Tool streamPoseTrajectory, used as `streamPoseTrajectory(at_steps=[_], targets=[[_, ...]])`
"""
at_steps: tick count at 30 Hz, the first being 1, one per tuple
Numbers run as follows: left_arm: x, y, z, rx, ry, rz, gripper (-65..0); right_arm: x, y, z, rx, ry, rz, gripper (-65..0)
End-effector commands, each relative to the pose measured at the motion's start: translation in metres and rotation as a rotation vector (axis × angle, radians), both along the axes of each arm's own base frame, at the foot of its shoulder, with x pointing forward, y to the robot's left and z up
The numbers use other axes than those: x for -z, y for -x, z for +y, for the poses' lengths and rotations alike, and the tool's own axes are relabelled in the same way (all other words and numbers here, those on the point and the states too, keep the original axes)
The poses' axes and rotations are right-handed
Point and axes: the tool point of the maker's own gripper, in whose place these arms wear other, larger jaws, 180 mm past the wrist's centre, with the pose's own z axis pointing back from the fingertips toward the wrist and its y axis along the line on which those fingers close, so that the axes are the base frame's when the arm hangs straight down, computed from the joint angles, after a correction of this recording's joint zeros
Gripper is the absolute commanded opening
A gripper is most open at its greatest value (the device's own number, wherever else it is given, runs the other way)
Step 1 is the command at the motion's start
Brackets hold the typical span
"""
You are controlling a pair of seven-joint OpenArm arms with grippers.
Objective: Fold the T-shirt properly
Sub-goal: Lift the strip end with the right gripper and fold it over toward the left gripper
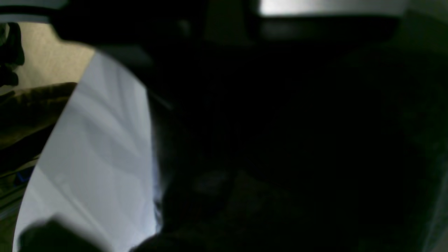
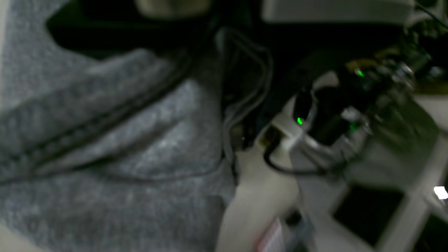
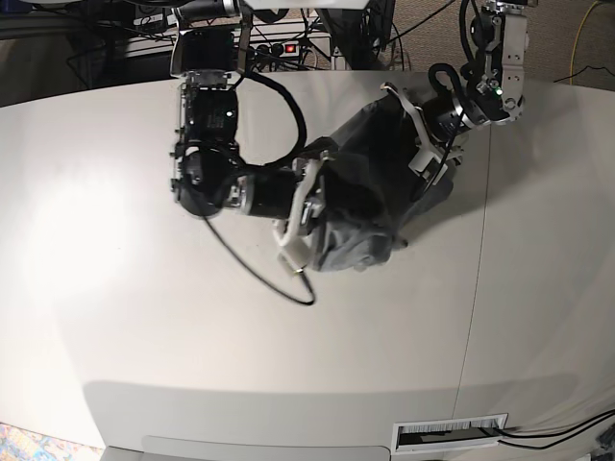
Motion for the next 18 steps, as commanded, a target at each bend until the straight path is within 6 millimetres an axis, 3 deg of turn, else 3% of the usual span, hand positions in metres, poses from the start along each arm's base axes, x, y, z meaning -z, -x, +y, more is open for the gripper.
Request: streamPoseTrajectory(at_steps=[1,6,10,14,18], targets=[[0.010,0.007,0.003,0.023,-0.054,0.032,-65.0,-0.018,-0.007,0.009,0.003,-0.041,-0.065,-65.0],[0.006,0.006,0.003,0.029,-0.060,0.022,-65.0,0.000,-0.009,0.019,0.000,0.091,-0.125,-65.0],[-0.008,0.005,-0.002,0.052,-0.054,0.017,-65.0,0.002,-0.005,0.027,-0.024,0.110,-0.139,-65.0],[-0.027,0.002,-0.005,0.083,-0.085,-0.025,-65.0,-0.007,-0.007,0.031,-0.013,0.063,-0.153,-44.2],[-0.047,-0.001,-0.004,0.091,-0.137,-0.071,-65.0,-0.014,-0.003,0.034,-0.029,0.013,-0.140,-41.7]])
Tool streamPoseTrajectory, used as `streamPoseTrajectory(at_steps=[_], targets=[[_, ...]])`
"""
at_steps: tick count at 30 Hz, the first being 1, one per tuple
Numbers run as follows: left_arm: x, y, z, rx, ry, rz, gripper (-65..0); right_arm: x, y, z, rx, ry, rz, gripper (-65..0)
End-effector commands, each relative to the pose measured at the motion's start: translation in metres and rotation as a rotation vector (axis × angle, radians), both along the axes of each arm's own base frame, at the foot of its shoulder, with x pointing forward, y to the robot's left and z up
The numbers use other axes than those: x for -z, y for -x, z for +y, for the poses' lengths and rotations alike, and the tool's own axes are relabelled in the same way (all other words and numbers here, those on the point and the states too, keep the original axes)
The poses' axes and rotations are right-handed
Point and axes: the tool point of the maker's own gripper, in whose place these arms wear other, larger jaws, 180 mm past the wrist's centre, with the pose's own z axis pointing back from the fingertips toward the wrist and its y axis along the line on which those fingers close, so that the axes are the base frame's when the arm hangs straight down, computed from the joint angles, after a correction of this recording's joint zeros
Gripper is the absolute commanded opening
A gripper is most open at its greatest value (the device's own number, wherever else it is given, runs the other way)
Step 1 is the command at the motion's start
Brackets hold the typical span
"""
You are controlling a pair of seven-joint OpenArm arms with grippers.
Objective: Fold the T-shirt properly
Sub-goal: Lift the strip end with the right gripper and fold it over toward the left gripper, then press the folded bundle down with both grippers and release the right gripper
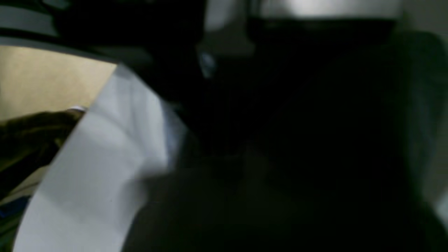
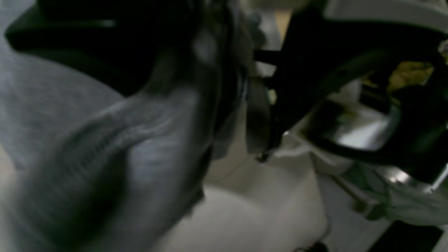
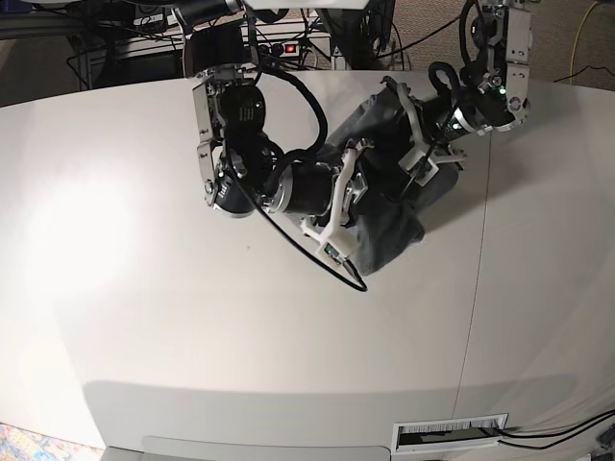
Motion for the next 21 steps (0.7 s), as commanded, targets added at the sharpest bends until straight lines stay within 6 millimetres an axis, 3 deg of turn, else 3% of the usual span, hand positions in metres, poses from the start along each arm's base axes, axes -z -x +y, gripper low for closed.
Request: streamPoseTrajectory(at_steps=[1,7,16,19,21], targets=[[-0.017,-0.007,0.001,-0.012,0.016,-0.057,-65.0,-0.022,-0.006,0.006,-0.003,-0.071,-0.043,-41.7],[-0.046,-0.016,0.040,-0.133,-0.116,-0.169,-65.0,-0.040,-0.004,0.010,-0.023,-0.146,-0.047,-41.7],[-0.047,-0.011,0.115,-0.326,-0.256,-0.172,-65.0,-0.079,-0.019,0.005,-0.010,-0.119,-0.228,-41.7],[-0.053,-0.009,0.125,-0.360,-0.261,-0.180,-65.0,-0.080,-0.034,-0.001,0.034,-0.054,-0.289,-41.8],[-0.065,-0.008,0.118,-0.358,-0.213,-0.203,-65.0,-0.080,-0.047,-0.009,0.080,-0.018,-0.321,-41.8]])
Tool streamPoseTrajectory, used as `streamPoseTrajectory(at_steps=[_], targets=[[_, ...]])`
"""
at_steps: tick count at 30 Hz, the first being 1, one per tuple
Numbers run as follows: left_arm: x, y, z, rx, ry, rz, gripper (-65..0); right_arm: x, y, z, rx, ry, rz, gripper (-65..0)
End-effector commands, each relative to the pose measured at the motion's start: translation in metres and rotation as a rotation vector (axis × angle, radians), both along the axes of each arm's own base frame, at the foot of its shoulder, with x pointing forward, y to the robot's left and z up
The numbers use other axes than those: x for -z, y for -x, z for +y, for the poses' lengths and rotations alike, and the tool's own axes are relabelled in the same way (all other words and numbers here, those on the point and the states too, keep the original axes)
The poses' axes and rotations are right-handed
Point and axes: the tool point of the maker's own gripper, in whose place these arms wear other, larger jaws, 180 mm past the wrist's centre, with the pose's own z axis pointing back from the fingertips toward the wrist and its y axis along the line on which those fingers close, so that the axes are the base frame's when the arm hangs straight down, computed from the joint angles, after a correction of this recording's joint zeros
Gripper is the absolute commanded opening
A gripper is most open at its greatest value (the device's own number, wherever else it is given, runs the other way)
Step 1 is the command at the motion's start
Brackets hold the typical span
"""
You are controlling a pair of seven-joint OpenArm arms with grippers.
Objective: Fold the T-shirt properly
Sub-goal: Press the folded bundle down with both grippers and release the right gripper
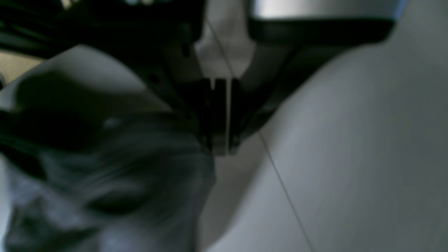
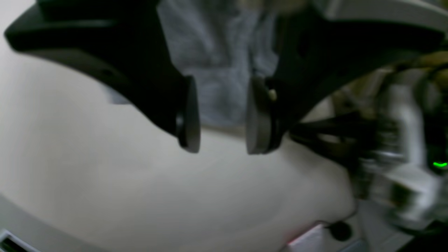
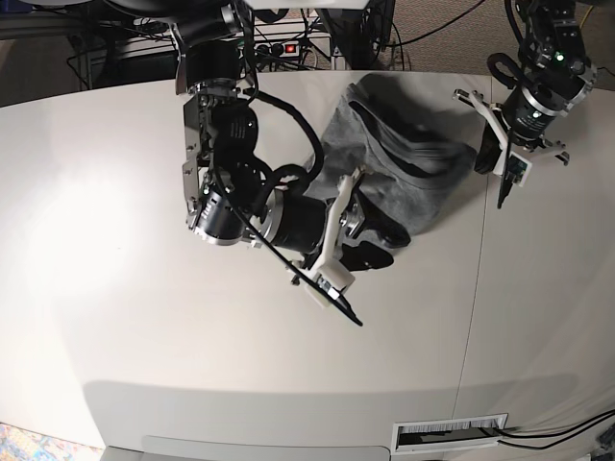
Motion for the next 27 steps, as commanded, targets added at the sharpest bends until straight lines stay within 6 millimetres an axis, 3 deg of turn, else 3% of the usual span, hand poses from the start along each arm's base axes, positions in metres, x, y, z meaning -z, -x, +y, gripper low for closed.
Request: streamPoseTrajectory(at_steps=[1,5,9,11,13,14,19,27], targets=[[-0.021,-0.004,-0.009,0.026,0.035,-0.070,-65.0,-0.024,-0.012,-0.001,0.024,-0.046,-0.075,-41.8],[-0.061,0.004,-0.037,0.092,0.126,-0.160,-65.0,-0.023,-0.038,-0.027,0.154,0.009,-0.137,-41.8],[-0.093,0.021,-0.072,0.171,0.383,-0.192,-65.0,-0.017,-0.051,-0.036,0.212,0.036,-0.168,-42.6],[-0.094,0.026,-0.082,0.205,0.415,-0.183,-65.0,-0.012,-0.056,-0.036,0.229,0.050,-0.188,-49.6],[-0.095,0.027,-0.090,0.209,0.449,-0.184,-65.0,-0.005,-0.062,-0.033,0.237,0.055,-0.200,-61.5],[-0.090,0.027,-0.094,0.207,0.479,-0.171,-65.0,-0.003,-0.065,-0.030,0.236,0.054,-0.208,-65.0],[-0.057,0.036,-0.129,0.255,0.609,-0.074,-65.0,0.013,-0.083,-0.007,0.186,0.085,-0.231,-65.0],[0.008,0.047,-0.157,0.303,0.527,0.022,-65.0,0.053,-0.090,0.020,0.079,0.168,-0.141,-65.0]])
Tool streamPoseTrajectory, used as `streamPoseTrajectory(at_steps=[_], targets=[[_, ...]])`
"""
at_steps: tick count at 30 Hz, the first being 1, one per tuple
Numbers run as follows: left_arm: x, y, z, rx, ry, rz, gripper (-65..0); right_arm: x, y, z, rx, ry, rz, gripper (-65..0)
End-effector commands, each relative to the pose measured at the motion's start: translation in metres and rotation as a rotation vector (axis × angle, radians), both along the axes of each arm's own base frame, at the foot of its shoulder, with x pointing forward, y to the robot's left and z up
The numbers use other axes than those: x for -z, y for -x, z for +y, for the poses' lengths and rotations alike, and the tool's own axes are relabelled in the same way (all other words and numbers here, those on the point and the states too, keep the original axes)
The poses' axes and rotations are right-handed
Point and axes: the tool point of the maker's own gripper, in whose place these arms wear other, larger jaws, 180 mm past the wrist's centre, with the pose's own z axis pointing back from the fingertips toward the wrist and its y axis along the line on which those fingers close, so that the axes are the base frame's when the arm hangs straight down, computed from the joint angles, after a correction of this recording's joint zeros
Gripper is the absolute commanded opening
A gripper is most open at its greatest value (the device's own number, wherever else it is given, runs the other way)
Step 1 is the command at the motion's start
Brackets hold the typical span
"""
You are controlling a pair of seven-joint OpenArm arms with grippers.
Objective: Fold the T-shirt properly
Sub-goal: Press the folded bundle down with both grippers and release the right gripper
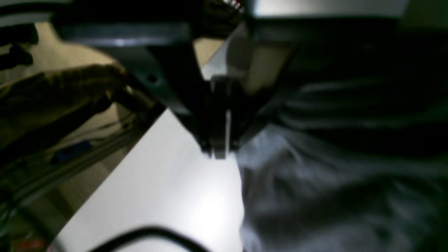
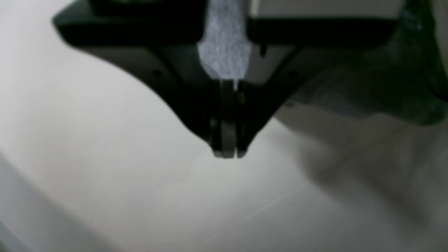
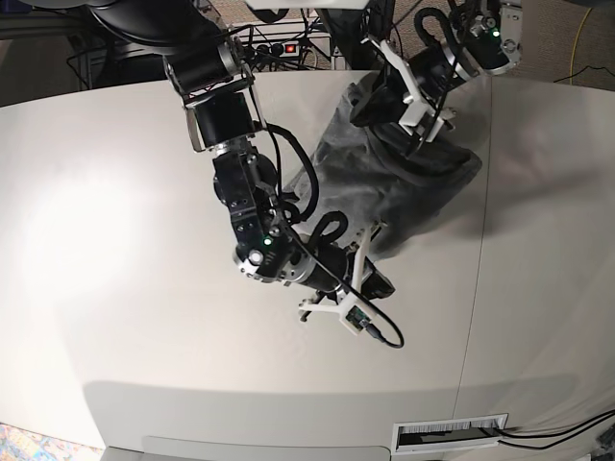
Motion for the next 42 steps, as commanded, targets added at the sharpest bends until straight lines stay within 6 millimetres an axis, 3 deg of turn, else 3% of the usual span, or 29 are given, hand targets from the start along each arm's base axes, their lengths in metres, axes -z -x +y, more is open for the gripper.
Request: streamPoseTrajectory(at_steps=[1,5,8,12,16,21,26,29,36,39,42], targets=[[-0.008,-0.006,-0.003,-0.002,0.034,-0.034,-65.0,-0.015,-0.007,0.009,-0.016,-0.035,-0.031,-65.0],[0.019,-0.017,0.000,0.009,-0.036,-0.022,-65.0,0.021,0.003,0.008,-0.032,0.036,0.053,-65.0],[0.045,-0.026,0.013,0.002,-0.141,0.001,-65.0,0.037,0.008,-0.002,-0.033,0.119,0.111,-65.0],[0.071,-0.034,0.044,0.013,-0.262,0.028,-65.0,0.055,0.013,-0.023,-0.027,0.242,0.176,-65.0],[0.083,-0.043,0.085,0.013,-0.393,0.023,-65.0,0.073,0.017,-0.057,-0.005,0.342,0.232,-65.0],[0.075,-0.062,0.130,0.002,-0.518,-0.079,-65.0,0.088,0.039,-0.087,-0.020,0.388,0.394,-65.0],[0.056,-0.094,0.157,-0.017,-0.595,-0.160,-65.0,0.088,0.067,-0.094,-0.084,0.342,0.556,-65.0],[0.043,-0.119,0.163,-0.033,-0.603,-0.238,-65.0,0.077,0.074,-0.082,-0.126,0.228,0.599,-65.0],[0.033,-0.168,0.186,-0.113,-0.596,-0.285,-65.0,0.037,0.084,-0.052,-0.214,-0.073,0.661,-65.0],[0.022,-0.184,0.192,-0.114,-0.623,-0.312,-65.0,0.035,0.084,-0.052,-0.217,-0.087,0.664,-65.0],[0.005,-0.188,0.185,-0.085,-0.600,-0.326,-65.0,0.036,0.083,-0.053,-0.215,-0.086,0.665,-65.0]])
